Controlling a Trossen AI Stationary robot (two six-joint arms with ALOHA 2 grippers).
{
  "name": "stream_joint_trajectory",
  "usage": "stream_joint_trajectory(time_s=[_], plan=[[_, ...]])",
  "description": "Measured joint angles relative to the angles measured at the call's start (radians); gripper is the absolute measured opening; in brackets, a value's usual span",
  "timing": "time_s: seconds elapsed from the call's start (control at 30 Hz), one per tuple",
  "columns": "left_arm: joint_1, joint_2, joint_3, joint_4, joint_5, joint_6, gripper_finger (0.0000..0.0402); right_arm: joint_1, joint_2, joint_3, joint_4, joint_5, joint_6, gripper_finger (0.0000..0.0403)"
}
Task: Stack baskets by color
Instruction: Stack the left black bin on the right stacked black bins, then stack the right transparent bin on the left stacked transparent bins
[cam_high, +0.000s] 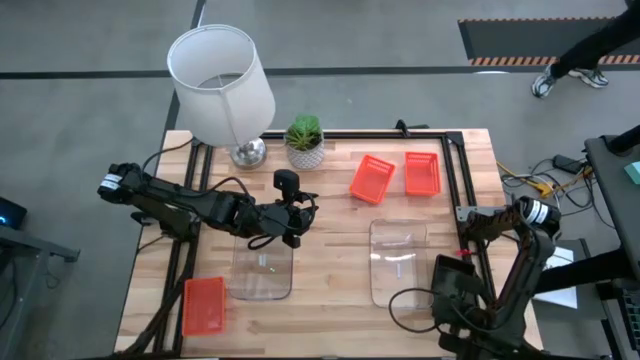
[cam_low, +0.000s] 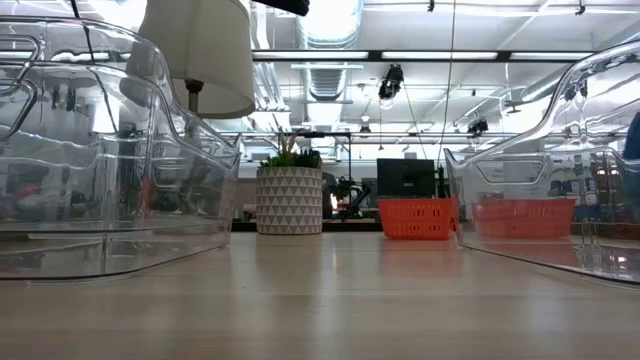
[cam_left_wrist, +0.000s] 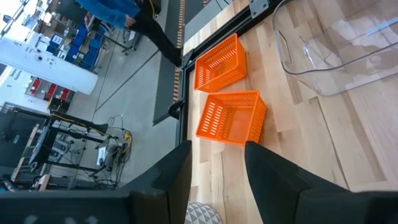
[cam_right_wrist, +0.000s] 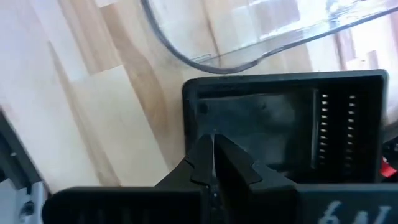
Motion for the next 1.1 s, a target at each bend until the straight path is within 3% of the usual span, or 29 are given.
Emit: stream_joint_trajectory(time_s=[0.23,0.33,0.6,0.77,1.1], plan=[[0.000,0.000,0.000,0.000,0.007,-0.001,0.0132,-0.008,-0.011,0.036,-0.084,-0.001,-0.001,0.0009],[0.000,0.000,-0.001,-0.001,0.051,-0.009,0.0132,-0.009,-0.028,0.067,-0.127,0.046,-0.001,0.0009],[-0.001,0.000,-0.019,-0.008,0.305,-0.032,0.0132,-0.009,-0.130,0.081,-0.116,0.413,-0.095,0.0008],[-0.002,0.000,-0.074,0.005,0.344,-0.077,0.0132,-0.035,-0.188,0.074,-0.110,0.666,-0.260,0.0008],[-0.002,0.001,-0.136,0.006,0.344,-0.159,0.0132,-0.247,-0.278,0.049,-0.067,0.681,-0.671,0.0008]])
